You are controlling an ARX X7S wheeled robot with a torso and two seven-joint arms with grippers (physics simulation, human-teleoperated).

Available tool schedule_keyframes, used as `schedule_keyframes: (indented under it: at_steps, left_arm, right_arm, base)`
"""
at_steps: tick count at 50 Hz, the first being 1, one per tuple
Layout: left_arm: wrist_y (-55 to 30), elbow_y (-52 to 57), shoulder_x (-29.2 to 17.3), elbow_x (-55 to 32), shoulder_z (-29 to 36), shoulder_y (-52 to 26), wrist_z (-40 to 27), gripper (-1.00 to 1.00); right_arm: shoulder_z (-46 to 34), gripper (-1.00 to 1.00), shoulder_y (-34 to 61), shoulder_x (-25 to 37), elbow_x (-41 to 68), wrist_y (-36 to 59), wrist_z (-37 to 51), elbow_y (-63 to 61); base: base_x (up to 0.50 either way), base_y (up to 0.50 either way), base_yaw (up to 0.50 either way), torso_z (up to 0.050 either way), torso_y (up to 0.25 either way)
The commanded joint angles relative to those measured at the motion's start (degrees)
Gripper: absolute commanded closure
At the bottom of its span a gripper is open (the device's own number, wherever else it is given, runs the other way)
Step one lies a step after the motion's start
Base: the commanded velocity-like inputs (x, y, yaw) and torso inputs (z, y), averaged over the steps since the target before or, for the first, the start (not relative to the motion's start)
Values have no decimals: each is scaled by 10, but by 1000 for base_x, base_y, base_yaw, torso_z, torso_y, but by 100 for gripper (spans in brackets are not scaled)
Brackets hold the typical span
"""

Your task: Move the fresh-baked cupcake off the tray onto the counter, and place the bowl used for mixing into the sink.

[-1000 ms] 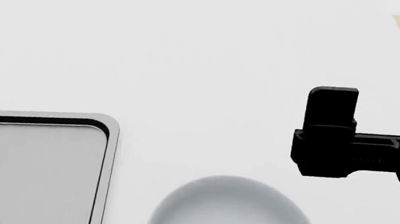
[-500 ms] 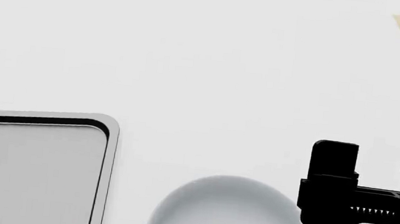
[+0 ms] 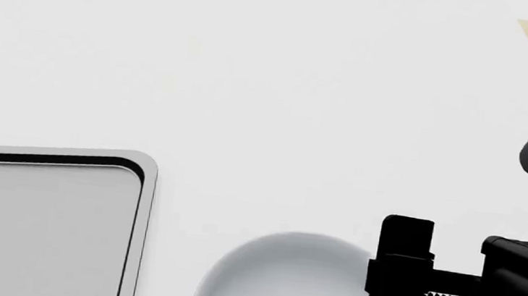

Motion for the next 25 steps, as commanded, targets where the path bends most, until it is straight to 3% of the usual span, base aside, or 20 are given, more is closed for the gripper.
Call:
schedule_keyframes:
  at_steps: [1, 25]
  left_arm:
    - [-2, -2, 0, 3, 5, -5, 4, -100]
    - [8, 4, -2, 2, 8, 3, 5, -100]
  right_arm:
    - [-1, -100, -42, -11, -35, 0, -40, 12]
    - [-6, -100, -92, -24, -85, 5, -89, 29]
  base:
    - [12, 0, 0, 0, 0]
    - [6, 0, 0, 0, 0]
